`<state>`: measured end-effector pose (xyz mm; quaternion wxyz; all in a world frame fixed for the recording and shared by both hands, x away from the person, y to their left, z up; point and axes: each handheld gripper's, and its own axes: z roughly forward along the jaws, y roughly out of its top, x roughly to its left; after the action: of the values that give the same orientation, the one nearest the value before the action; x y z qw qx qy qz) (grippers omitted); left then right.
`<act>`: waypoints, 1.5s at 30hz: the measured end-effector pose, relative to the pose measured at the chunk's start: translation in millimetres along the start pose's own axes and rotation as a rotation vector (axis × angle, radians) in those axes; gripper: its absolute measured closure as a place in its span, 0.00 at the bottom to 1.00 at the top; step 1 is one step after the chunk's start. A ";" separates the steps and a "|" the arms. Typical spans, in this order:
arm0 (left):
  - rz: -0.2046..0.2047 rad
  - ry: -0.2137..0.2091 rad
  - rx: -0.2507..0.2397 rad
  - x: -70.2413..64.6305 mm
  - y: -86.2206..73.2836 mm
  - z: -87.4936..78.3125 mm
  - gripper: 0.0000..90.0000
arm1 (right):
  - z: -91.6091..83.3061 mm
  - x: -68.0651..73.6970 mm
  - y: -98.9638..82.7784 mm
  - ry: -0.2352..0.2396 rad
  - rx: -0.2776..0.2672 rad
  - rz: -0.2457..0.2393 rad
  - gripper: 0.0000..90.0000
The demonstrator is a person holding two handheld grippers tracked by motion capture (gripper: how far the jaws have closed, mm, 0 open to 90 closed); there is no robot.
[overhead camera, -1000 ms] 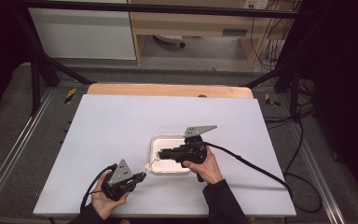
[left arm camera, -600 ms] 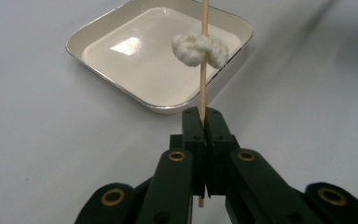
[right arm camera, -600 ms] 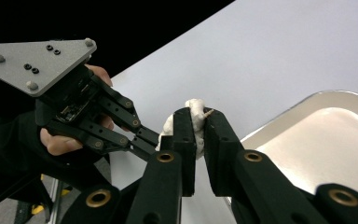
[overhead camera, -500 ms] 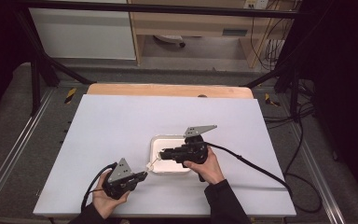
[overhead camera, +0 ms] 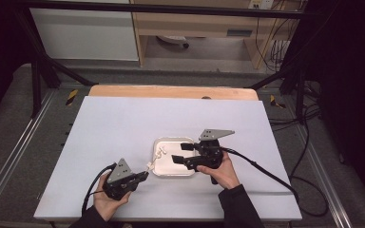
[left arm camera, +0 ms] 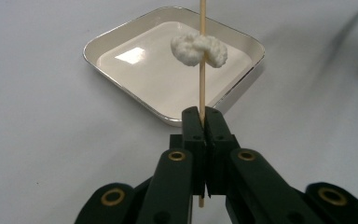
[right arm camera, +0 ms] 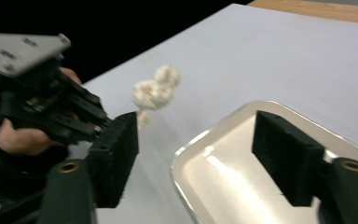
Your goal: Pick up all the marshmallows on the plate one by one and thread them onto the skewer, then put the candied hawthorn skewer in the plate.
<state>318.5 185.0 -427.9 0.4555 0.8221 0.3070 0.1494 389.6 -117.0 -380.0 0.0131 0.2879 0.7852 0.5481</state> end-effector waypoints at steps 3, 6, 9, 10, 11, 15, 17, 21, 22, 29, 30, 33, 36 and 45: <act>-0.020 -0.001 -0.001 1.8 0.6 -0.9 0.99 | -3.5 -5.1 -7.1 -0.052 0.002 -0.023 0.24; -0.041 0.000 -0.001 4.3 2.0 -2.1 0.99 | -7.5 -11.8 -14.6 -0.099 0.018 -0.044 0.14; -0.057 0.003 0.010 6.8 3.8 -2.4 0.99 | -13.3 -20.9 -23.0 -0.145 0.048 -0.037 0.09; -0.059 0.003 0.015 7.7 4.5 -2.3 0.99 | -15.8 -24.1 -26.1 -0.160 0.060 -0.034 0.07; -0.061 0.005 0.018 8.6 5.6 -2.4 0.99 | -18.3 -26.9 -29.3 -0.175 0.075 -0.025 0.06; -0.075 0.003 0.024 12.2 11.6 -2.4 0.99 | -28.0 -37.0 -43.1 -0.225 0.129 0.003 0.02; -0.079 0.004 0.028 13.7 15.3 -1.5 0.99 | -32.4 -40.1 -50.3 -0.247 0.149 0.005 0.01; -0.089 0.006 0.028 15.3 23.1 1.8 0.99 | -43.0 -44.3 -61.9 -0.294 0.170 0.003 0.01; -0.086 0.002 0.030 15.6 25.2 2.6 0.99 | -45.9 -44.9 -64.3 -0.303 0.170 -0.001 0.01; -0.090 -0.006 0.038 16.2 39.6 8.1 0.99 | -63.1 -50.6 -78.6 -0.316 0.171 -0.003 0.01; -0.091 -0.007 0.041 16.2 41.4 9.3 0.99 | -64.5 -51.6 -80.4 -0.318 0.169 -0.002 0.01; -0.087 -0.014 0.053 16.2 46.0 12.8 0.99 | -67.8 -54.2 -86.1 -0.330 0.185 -0.009 0.01; -0.086 -0.016 0.065 17.1 50.4 17.7 0.98 | -70.8 -55.3 -91.5 -0.330 0.201 -0.011 0.01; -0.095 -0.015 0.117 17.3 63.0 40.2 0.98 | -82.3 -55.5 -104.2 -0.328 0.224 -0.017 0.01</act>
<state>376.1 144.7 -397.2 0.4154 0.8330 0.3505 0.1030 362.5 -237.5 -454.0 0.1134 0.3662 0.8310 0.4030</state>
